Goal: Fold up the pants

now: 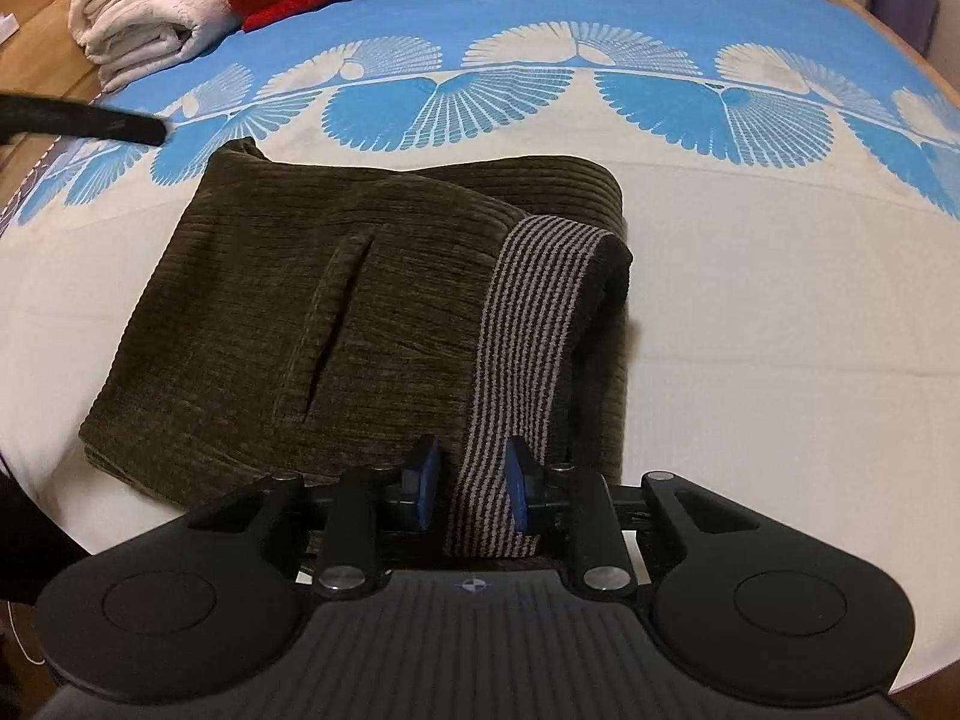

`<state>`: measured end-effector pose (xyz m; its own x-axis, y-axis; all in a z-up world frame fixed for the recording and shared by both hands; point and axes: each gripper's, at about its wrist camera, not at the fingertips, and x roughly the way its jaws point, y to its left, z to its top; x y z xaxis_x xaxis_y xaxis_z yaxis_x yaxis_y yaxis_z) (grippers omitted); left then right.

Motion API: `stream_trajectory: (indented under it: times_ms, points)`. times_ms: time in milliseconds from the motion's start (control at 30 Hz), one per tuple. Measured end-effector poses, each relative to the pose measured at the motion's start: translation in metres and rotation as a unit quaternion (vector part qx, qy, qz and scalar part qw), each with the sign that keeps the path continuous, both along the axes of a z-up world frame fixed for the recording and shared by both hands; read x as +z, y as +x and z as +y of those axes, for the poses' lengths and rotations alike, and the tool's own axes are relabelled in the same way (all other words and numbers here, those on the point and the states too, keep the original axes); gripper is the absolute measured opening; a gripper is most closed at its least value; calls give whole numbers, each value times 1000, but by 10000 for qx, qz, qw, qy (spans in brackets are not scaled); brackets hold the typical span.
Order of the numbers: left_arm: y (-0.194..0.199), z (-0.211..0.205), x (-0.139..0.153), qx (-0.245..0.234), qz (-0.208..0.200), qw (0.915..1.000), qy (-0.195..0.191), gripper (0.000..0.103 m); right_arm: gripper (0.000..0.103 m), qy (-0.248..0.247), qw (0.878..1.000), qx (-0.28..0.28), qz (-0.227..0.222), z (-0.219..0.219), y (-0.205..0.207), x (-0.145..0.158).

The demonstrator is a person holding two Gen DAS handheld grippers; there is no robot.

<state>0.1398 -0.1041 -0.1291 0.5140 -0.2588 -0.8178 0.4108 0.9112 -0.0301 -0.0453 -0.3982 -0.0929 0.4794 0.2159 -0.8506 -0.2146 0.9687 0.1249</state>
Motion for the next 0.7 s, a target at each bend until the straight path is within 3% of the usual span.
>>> stream_trajectory:
  times_ms: [100,167,267,367,500,633,700]
  points:
    - [30,3,-50,158,408,9968,672,22,23,48,10000,-30,37,3,5,-1]
    - [41,12,-64,412,566,9961,544,31,23,103,9999,-21,23,5,5,1]
    - [44,26,-58,729,810,9937,276,34,23,116,9999,2,39,6,7,3]
    - [42,26,-41,764,787,9937,216,33,24,469,9988,-149,8,-2,11,11]
    - [27,17,-16,329,597,9975,-209,32,30,1087,9898,-648,-661,-16,18,34]
    - [13,-7,-22,-126,566,9982,-135,33,36,864,9871,-841,-1054,-11,45,35]
    - [11,-14,-43,-158,703,9970,277,33,33,373,9918,-844,-884,-6,64,20]
